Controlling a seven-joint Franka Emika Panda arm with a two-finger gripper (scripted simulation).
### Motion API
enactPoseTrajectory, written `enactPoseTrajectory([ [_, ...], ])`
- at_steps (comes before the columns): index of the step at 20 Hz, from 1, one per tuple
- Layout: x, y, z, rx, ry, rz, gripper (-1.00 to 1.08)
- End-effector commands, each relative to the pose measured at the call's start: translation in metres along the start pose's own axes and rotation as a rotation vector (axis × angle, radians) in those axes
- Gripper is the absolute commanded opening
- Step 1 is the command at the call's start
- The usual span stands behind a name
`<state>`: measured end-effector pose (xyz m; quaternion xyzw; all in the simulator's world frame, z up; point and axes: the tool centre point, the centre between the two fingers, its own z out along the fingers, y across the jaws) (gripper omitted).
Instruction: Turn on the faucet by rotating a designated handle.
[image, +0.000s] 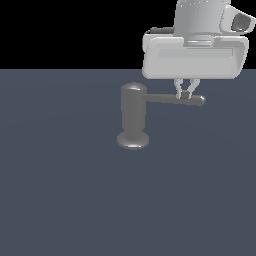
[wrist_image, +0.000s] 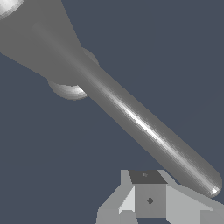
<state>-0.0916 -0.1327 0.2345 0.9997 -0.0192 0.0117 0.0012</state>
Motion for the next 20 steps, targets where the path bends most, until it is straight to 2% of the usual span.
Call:
enactPoseTrajectory([
  [1, 0.010, 0.002, 0.003, -0.002, 0.000, -0.009, -1.00],
  [20, 0.057, 0.048, 0.009, 0.000, -0.012, 0.006, -1.00],
])
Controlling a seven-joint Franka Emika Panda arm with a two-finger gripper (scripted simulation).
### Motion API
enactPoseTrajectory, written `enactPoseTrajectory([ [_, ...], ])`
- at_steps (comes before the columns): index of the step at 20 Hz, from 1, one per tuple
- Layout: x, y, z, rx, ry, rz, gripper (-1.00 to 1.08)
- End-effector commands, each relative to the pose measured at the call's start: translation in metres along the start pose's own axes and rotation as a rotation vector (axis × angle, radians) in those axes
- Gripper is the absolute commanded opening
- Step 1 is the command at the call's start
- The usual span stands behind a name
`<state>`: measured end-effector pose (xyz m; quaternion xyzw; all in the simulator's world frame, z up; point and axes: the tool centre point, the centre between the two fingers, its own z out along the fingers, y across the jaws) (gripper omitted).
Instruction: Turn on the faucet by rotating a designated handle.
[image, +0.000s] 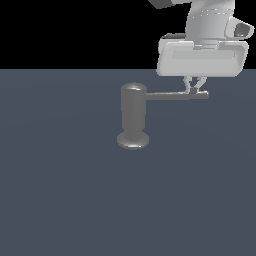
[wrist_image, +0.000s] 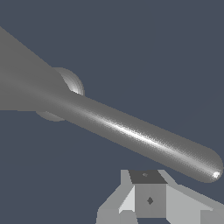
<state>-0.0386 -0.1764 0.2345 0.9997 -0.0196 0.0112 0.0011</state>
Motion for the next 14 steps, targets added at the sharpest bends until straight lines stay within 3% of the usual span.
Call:
enactPoseTrajectory([
  [1, 0.004, 0.009, 0.008, 0.000, -0.012, 0.006, -1.00],
  [14, 0.034, 0.038, 0.011, 0.001, -0.019, 0.015, -1.00],
])
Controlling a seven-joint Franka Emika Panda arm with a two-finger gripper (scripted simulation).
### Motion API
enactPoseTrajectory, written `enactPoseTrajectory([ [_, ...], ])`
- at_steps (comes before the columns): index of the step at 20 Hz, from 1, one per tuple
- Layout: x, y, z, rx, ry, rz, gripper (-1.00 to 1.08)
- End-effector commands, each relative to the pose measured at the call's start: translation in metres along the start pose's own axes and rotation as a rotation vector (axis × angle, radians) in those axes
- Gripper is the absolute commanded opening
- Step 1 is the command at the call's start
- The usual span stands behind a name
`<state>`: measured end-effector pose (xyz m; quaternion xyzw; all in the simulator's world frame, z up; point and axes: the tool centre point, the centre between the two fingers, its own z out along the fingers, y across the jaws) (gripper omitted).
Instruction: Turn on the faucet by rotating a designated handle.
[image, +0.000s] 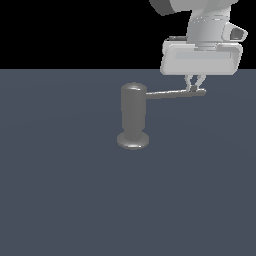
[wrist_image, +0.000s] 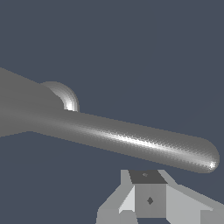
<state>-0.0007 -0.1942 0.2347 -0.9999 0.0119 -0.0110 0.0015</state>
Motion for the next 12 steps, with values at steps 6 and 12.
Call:
enactPoseTrajectory([
  [6, 0.007, 0.035, 0.012, -0.004, -0.022, 0.035, -1.00],
  [12, 0.029, 0.009, 0.001, 0.002, -0.001, 0.000, -1.00],
])
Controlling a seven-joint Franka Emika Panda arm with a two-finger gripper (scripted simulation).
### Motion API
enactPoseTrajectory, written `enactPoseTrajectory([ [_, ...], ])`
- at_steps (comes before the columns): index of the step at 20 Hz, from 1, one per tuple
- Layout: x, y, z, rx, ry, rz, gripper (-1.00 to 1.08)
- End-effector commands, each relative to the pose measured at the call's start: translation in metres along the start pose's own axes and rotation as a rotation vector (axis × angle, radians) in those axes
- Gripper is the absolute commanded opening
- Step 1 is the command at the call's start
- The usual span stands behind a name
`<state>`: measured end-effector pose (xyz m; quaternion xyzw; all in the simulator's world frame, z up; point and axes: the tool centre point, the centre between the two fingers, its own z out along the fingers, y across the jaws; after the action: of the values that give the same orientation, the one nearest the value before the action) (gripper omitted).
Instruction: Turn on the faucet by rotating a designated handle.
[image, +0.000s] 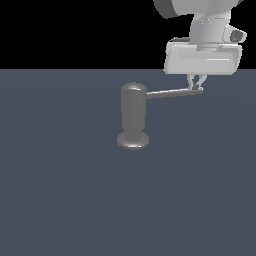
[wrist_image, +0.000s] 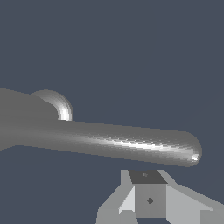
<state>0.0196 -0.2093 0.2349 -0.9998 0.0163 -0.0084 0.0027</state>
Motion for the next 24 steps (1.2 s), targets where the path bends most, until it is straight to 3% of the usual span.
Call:
enactPoseTrajectory([
  [1, 0.011, -0.005, 0.001, 0.000, 0.003, -0.008, -1.00],
  [24, 0.072, -0.007, 0.007, -0.003, -0.005, 0.007, -1.00],
])
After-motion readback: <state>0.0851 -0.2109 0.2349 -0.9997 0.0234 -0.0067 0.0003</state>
